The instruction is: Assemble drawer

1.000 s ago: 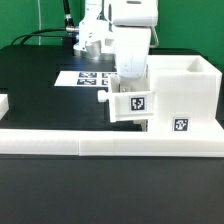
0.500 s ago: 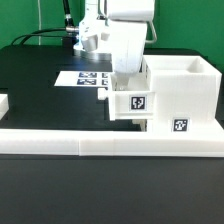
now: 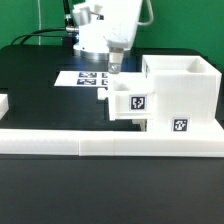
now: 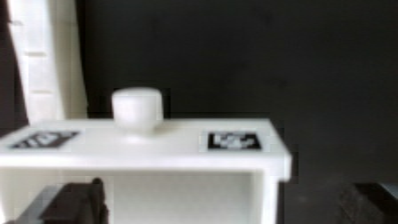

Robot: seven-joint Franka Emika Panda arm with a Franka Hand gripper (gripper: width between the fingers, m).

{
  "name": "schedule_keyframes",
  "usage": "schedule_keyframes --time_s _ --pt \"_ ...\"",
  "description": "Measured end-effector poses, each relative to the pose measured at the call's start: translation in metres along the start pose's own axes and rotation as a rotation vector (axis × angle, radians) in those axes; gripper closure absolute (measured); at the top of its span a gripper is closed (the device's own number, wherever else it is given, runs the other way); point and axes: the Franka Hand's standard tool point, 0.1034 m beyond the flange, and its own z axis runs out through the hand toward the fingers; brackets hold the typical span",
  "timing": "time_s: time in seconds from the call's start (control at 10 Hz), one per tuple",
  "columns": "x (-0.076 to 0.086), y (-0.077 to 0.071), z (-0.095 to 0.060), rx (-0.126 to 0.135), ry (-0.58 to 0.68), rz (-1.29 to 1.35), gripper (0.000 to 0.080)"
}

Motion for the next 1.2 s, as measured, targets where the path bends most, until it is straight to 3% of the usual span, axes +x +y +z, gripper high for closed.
schedule_keyframes --time_s 0.3,0.6,0.8,1.0,1.2 --pt "-0.046 -0.01 0.001 0.034 -0.016 -0.077 0.015" --pt "-0.051 -0.011 0.005 0.041 0.007 -0.131 0.015" --pt "-0.069 -0.009 0.022 0.061 0.101 -0.182 0.015" --pt "-0.076 -0.004 0.031 0.094 0.198 -0.189 0.015" --pt "-0.066 0.001 0.04 0.117 0.241 -0.158 0.015"
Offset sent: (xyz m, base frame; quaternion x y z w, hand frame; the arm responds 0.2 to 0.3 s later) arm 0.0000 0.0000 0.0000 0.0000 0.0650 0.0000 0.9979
